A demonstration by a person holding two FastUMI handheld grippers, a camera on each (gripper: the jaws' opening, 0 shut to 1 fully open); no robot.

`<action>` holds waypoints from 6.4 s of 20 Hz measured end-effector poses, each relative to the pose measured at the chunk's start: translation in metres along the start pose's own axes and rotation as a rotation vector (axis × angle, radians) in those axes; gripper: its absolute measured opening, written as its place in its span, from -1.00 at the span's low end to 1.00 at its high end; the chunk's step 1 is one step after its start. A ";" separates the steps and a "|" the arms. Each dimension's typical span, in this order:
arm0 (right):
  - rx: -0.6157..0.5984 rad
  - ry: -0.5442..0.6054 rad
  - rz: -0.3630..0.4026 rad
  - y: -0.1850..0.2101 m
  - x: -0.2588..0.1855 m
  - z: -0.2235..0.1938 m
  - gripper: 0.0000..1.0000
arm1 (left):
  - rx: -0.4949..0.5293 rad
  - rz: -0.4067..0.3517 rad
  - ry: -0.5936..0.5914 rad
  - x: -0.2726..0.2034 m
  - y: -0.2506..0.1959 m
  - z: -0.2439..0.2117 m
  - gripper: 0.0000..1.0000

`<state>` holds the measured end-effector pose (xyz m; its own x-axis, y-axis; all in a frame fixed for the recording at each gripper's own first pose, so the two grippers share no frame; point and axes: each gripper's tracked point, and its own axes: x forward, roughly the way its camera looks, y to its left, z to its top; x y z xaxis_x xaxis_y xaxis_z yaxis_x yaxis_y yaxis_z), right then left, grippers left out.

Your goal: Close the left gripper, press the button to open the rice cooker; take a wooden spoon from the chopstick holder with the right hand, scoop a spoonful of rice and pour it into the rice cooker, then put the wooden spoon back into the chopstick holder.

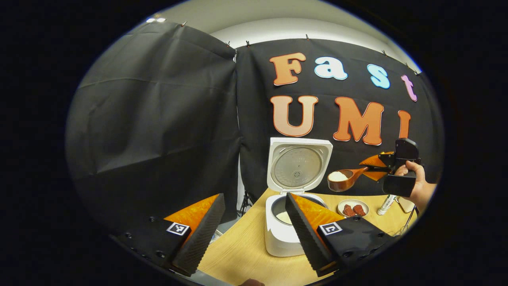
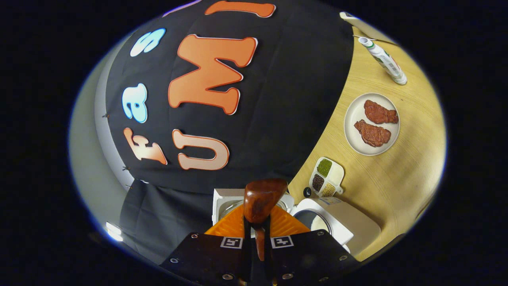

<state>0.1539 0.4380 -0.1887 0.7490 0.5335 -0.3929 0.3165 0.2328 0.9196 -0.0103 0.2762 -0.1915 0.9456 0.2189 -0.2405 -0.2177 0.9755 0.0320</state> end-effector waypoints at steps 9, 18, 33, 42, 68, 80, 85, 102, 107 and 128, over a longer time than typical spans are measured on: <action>-0.390 -0.060 -0.139 -0.014 0.048 -0.023 -0.77 | -0.004 -0.014 0.039 0.010 0.013 -0.011 1.00; -0.760 -0.071 -0.103 0.008 0.066 -0.053 -0.77 | -0.010 -0.015 0.073 0.025 0.025 -0.024 1.00; -1.272 -0.143 0.021 0.052 0.055 -0.094 -0.77 | -0.013 -0.025 0.073 0.025 0.025 -0.029 1.00; -1.673 -0.175 0.103 0.059 0.049 -0.141 -0.77 | -0.023 -0.002 0.088 0.017 0.031 -0.038 1.00; -1.208 -0.233 -0.109 -0.040 -0.172 0.098 -0.77 | -0.036 -0.150 0.086 -0.019 -0.158 -0.021 1.00; -0.947 -0.348 -0.446 -0.183 -0.307 0.202 -0.77 | 0.003 -0.249 0.106 -0.027 -0.230 -0.021 1.00; -0.885 -0.373 -0.518 -0.217 -0.347 0.207 -0.77 | 0.023 -0.252 0.090 -0.027 -0.238 -0.013 1.00; -0.644 -0.342 -0.550 -0.325 -0.337 0.189 -0.80 | 0.072 -0.193 0.077 -0.027 -0.225 -0.003 1.00; -0.602 -0.341 -0.540 -0.336 -0.340 0.186 -0.65 | 0.083 -0.158 0.060 -0.009 -0.208 0.010 1.00; -0.926 -0.542 -0.771 -0.225 -0.457 0.219 0.77 | -0.027 -0.077 0.114 0.207 -0.162 0.153 1.00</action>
<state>-0.1320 -0.0363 -0.2151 0.7623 -0.3257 -0.5593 0.4134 0.9099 0.0337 0.2580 0.1671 -0.0977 0.9265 0.1381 -0.3500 -0.1535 0.9880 -0.0163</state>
